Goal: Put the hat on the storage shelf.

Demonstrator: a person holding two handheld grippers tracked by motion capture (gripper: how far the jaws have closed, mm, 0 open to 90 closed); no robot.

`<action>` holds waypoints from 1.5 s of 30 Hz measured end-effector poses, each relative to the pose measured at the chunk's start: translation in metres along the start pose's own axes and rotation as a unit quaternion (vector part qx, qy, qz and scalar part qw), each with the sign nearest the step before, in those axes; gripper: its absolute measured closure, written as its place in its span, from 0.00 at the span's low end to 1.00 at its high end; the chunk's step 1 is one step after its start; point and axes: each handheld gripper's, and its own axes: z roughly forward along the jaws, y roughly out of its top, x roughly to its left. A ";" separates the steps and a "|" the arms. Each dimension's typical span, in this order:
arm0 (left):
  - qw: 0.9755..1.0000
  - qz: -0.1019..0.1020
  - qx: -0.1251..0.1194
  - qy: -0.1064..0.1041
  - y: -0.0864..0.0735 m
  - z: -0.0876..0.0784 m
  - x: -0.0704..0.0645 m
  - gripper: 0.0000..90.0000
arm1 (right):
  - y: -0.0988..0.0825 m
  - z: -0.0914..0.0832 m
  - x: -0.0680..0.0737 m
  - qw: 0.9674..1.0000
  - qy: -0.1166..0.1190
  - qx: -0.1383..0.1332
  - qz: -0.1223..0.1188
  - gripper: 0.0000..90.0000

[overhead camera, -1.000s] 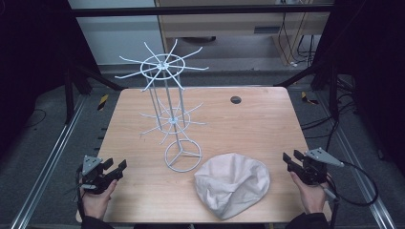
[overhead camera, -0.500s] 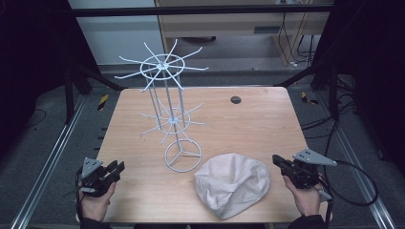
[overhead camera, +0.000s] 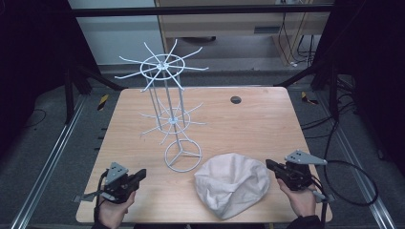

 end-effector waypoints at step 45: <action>0.982 0.132 0.060 -0.121 -0.003 0.081 -0.142 1.00 | -0.021 0.019 0.006 0.999 0.012 0.050 -0.008 1.00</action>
